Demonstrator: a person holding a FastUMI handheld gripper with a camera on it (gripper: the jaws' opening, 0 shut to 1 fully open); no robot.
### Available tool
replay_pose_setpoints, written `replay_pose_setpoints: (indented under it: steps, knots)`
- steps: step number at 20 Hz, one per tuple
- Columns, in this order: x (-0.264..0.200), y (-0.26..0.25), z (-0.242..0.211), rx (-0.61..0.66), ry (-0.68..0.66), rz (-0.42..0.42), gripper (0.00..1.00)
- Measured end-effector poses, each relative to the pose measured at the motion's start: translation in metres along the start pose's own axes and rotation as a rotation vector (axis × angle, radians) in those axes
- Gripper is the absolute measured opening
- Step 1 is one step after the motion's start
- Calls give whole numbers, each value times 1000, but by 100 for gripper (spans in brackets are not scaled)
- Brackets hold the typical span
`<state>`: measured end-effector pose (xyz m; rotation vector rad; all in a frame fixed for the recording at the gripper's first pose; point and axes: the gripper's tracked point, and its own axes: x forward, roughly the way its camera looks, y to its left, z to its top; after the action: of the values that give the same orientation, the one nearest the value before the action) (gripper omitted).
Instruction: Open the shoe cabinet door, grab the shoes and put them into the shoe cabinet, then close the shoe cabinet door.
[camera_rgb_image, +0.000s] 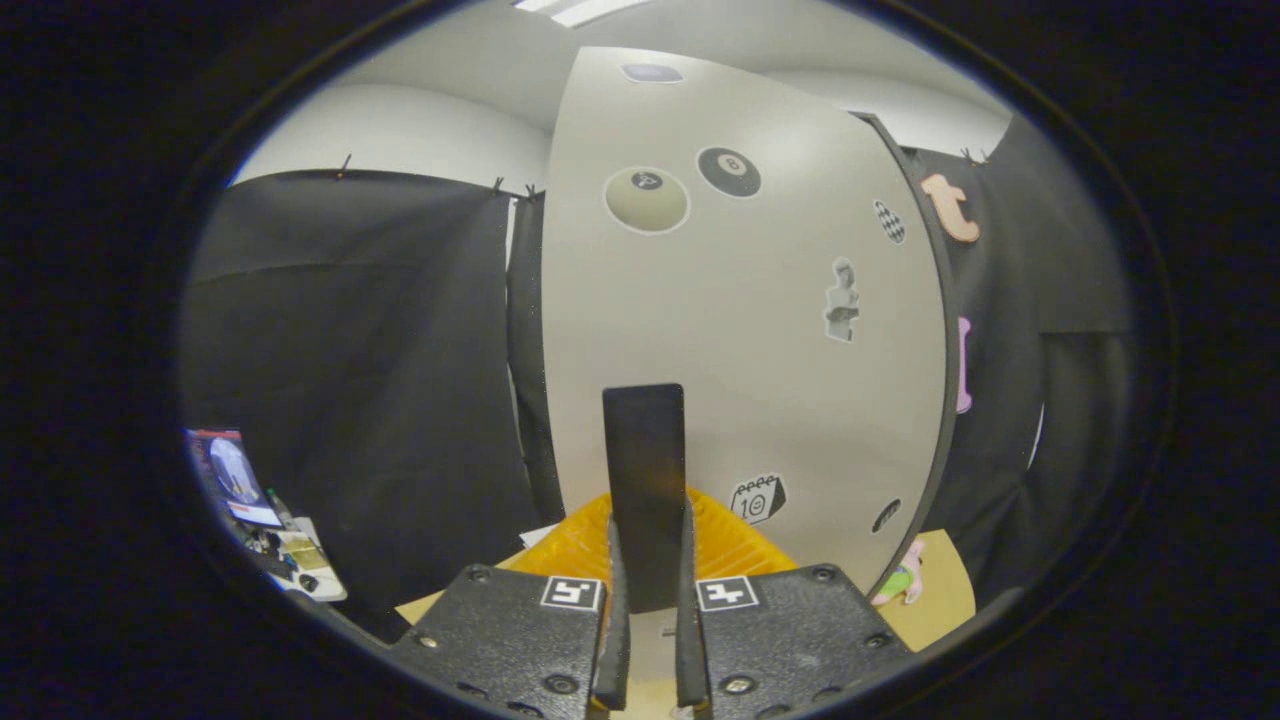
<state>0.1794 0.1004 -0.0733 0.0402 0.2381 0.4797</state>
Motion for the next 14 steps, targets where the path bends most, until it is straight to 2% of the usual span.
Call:
replay_pose_setpoints:
  steps: [7,14]
  knots:
    - [-31,-18,0,-25,-9,0,20]
    - [-60,-42,1,-18,-26,-103,20]
